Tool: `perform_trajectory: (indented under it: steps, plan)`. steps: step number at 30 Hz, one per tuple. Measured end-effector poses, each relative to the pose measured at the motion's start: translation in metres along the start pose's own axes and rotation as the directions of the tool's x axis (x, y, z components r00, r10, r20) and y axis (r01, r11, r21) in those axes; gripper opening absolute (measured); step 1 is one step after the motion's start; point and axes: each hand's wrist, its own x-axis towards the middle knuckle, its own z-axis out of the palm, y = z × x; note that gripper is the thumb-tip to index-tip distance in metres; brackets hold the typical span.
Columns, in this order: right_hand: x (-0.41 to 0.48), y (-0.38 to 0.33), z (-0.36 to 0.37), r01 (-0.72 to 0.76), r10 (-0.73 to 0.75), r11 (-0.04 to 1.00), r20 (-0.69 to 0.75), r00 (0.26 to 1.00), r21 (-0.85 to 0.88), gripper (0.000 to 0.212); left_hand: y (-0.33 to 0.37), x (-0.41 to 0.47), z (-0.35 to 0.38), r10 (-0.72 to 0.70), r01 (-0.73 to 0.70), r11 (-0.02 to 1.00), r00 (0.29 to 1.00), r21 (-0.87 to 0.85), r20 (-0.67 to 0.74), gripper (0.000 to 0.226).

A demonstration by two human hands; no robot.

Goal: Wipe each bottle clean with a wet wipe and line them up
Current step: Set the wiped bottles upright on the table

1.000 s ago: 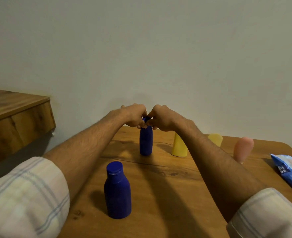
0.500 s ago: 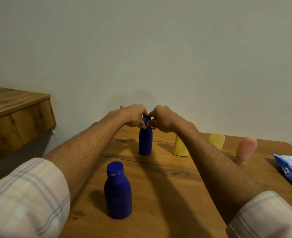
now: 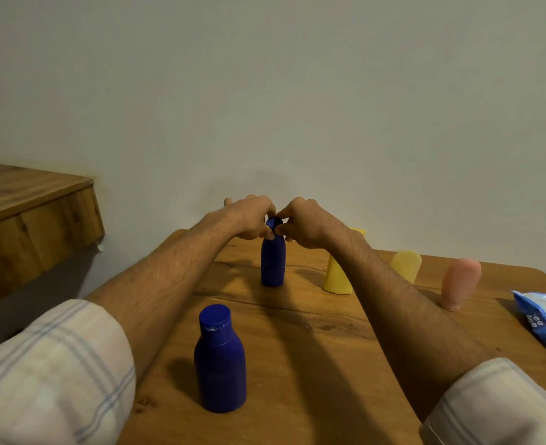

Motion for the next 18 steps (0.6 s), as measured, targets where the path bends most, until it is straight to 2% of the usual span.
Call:
perform_trajectory:
  steps: [6, 12, 18]
  plan:
    - [0.001, 0.000, 0.000, -0.009, 0.009, 1.000, 0.005, 1.000, 0.002, 0.033, 0.001, 0.000, 0.001, -0.015, 0.015, 1.000, 1.000, 0.009, 0.008, 0.038]
    - [0.003, 0.001, 0.002, -0.039, 0.039, 0.999, 0.017, 0.999, -0.001, 0.036, 0.004, -0.004, -0.002, -0.045, 0.045, 0.999, 0.999, 0.015, 0.014, 0.062]
    - [-0.003, -0.003, -0.005, -0.054, 0.054, 0.999, -0.006, 0.999, -0.001, 0.047, 0.002, -0.017, -0.014, -0.055, 0.054, 0.998, 0.998, 0.034, 0.012, 0.063]
